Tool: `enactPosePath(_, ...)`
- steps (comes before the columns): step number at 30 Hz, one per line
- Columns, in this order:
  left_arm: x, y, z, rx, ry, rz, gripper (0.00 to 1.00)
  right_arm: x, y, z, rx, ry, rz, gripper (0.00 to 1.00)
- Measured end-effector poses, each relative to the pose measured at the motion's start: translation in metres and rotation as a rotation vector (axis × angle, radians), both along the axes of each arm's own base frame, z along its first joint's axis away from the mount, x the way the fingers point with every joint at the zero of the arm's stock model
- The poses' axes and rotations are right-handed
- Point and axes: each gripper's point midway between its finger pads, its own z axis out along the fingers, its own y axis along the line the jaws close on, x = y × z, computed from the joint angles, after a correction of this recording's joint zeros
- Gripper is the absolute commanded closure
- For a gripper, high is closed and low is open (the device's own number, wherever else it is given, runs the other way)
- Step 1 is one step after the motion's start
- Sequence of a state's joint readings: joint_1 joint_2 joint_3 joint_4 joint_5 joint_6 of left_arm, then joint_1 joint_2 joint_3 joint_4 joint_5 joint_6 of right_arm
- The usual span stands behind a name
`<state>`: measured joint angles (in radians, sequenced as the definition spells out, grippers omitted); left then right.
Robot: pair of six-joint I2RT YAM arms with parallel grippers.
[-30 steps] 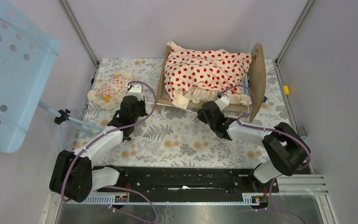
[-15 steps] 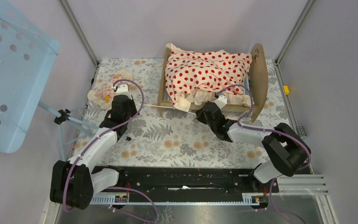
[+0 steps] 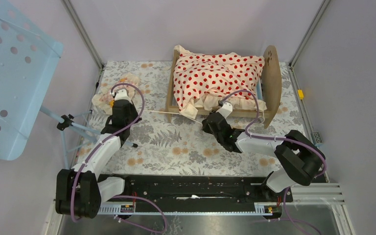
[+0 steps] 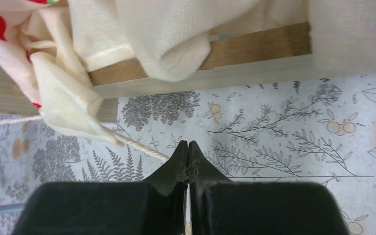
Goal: Set up the pet bed
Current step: Tie the ropes to the bed frame.
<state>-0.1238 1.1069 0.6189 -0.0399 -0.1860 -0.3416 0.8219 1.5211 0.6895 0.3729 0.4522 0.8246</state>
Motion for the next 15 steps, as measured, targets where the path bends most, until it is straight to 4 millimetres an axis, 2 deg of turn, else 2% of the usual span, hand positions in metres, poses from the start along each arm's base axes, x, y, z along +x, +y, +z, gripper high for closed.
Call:
enactPosePath(7,0.001,0.001,-0.015,-0.021,0.046,-0.007,1.00,0.002,-0.012,-0.010,-0.036,0.039,-0.092,1.00)
enactPosePath(13,0.002,0.004,-0.017,-0.037,0.053,-0.005,1.00,0.004,-0.010,-0.022,-0.054,0.076,-0.118,1.00)
enactPosePath(14,0.002,0.004,-0.017,-0.041,0.053,-0.009,0.98,0.004,-0.009,-0.023,-0.055,0.078,-0.118,0.97)
enactPosePath(15,0.002,0.003,-0.017,-0.045,0.053,-0.014,0.85,0.004,-0.009,-0.023,-0.054,0.078,-0.114,0.90)
